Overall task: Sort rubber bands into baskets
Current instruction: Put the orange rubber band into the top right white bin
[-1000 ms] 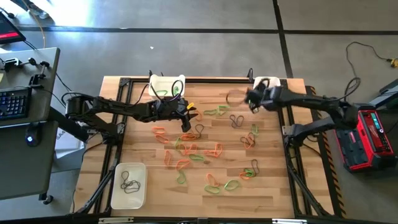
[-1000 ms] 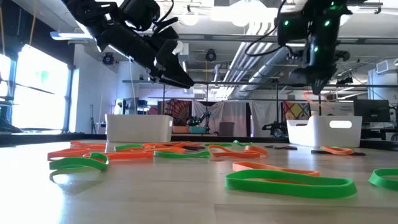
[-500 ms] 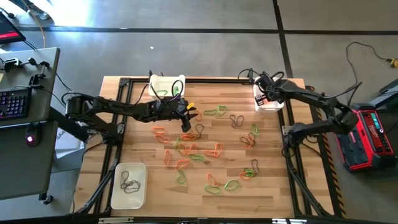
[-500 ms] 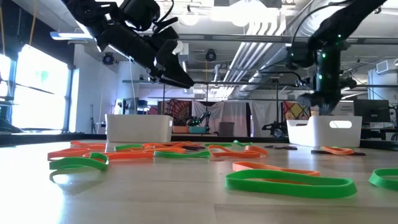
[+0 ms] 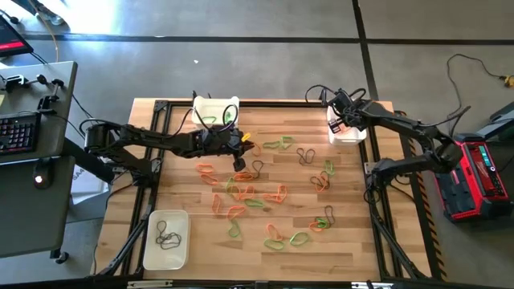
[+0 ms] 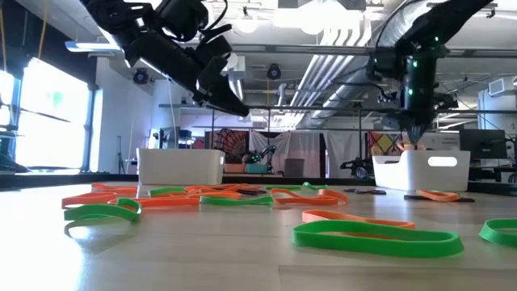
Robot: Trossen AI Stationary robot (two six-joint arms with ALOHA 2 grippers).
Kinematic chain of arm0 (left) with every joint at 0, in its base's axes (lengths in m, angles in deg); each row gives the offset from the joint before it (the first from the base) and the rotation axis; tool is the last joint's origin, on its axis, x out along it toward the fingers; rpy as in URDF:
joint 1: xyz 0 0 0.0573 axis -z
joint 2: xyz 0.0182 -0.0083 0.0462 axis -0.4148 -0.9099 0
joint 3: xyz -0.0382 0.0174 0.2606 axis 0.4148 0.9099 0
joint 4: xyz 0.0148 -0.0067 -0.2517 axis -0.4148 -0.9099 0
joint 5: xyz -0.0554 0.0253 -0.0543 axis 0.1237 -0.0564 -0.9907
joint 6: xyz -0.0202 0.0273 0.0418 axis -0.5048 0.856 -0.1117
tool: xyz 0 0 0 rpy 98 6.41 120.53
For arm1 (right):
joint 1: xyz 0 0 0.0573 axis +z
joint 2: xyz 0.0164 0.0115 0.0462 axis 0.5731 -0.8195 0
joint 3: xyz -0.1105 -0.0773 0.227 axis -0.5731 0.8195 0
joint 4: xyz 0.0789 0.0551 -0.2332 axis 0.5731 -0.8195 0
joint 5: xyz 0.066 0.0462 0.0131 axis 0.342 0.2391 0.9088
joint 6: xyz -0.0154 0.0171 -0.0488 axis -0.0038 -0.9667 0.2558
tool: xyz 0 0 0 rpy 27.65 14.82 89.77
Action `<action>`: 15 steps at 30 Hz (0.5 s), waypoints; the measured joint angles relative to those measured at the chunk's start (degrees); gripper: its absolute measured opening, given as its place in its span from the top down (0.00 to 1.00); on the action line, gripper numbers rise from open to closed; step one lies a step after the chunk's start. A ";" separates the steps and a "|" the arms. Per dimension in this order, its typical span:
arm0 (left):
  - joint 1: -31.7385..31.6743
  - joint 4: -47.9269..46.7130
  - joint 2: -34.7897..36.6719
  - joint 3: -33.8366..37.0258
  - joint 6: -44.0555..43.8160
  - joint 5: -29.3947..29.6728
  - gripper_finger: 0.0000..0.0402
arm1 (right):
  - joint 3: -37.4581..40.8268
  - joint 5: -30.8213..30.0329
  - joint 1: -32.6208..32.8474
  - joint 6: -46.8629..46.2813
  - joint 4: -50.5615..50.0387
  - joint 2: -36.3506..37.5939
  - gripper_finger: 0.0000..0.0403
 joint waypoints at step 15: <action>0.00 -0.74 0.00 0.01 0.55 -5.58 0.91 | -2.49 13.63 5.35 -0.82 4.77 4.14 1.00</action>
